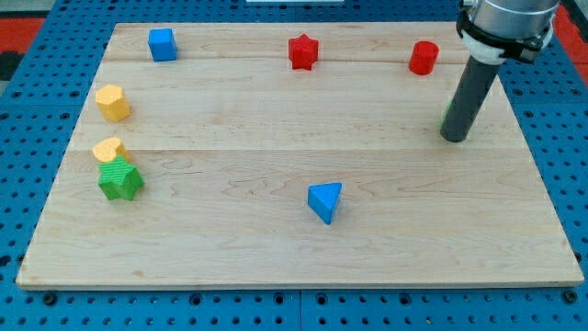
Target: Push the green circle towards the right of the board
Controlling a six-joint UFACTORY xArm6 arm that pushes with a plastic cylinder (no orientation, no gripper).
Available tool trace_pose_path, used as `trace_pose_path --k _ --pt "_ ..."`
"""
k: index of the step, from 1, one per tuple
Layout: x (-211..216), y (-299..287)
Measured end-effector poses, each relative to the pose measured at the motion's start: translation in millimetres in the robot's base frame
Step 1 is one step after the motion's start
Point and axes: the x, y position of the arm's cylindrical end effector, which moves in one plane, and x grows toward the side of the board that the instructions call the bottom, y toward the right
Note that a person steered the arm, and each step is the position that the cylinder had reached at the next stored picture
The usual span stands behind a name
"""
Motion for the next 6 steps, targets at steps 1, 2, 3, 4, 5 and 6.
trace_pose_path --k 1,2,3,4,5,6 --pt "0.4 2.3" --pt "0.4 28.2" --pt "0.4 39.5" --pt "-6.7 39.5" --pt "-21.6 33.9" --pt "-12.8 -12.1"
